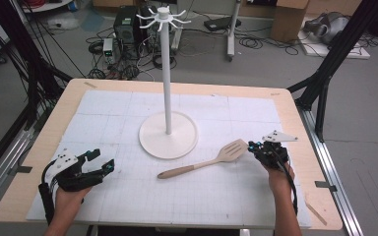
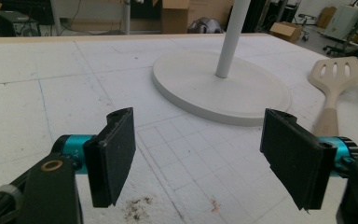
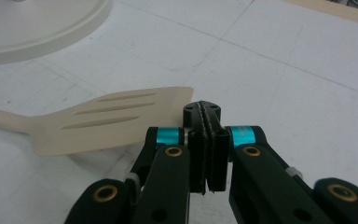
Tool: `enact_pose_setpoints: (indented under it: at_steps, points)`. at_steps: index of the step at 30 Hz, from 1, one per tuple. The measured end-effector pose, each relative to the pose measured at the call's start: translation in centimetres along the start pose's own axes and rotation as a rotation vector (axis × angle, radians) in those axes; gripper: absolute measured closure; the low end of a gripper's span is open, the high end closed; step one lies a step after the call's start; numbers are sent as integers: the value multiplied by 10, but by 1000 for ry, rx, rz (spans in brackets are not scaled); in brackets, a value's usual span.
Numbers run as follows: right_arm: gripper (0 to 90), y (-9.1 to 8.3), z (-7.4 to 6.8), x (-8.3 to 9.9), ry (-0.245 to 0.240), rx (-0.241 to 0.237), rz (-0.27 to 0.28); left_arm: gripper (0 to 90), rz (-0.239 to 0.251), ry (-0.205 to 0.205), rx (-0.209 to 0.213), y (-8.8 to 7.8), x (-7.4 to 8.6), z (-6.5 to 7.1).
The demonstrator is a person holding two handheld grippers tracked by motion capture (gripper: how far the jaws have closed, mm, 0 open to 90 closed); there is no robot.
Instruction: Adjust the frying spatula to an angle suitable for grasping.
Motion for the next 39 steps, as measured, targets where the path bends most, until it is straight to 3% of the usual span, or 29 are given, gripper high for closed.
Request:
enact_pose_setpoints:
  at_steps: [3, 13, 18, 26, 27, 28, 29, 30, 33, 39]
  points:
    - [892, -2, -8, 3, 17, -15, 10, 299, -2, -2, 6, 0, 0, 1]
    - [892, -10, -35, 9, 10, -46, 14, 307, -7, -1, 11, 1, 0, 1]
    - [892, -13, -48, 11, 6, -58, 4, 396, -20, 14, 36, 1, 1, 3]
    - [892, -17, -69, 13, 10, -71, -12, 440, -43, 4, 38, 3, 3, 5]
    - [892, -18, -72, 14, 3, -73, -11, 448, -47, 5, 46, 3, 4, 6]
    - [890, -19, -77, 14, 3, -85, -14, 548, -49, 7, 58, 3, 4, 7]
    - [890, -19, -77, 14, 3, -85, -14, 548, -54, 18, 80, 3, 4, 10]
    - [888, -20, -78, 15, -3, -85, -14, 610, -65, 34, 93, 3, 5, 12]
    - [831, -26, -76, 13, 30, -81, 21, 728, -100, 66, 140, 6, 8, 21]
    - [830, -33, -61, 14, 85, -20, 51, 792, -158, 97, 218, 14, 12, 43]
Point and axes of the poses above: each handheld gripper's, and its own axes: y roughly forward along the jaws, x roughly out of its underside, z roughly to its right, the point moved 7 cm from there along y, roughly forward along the jaws, and after that the axes turned 2 degrees about -x, right-handed, at the moved point
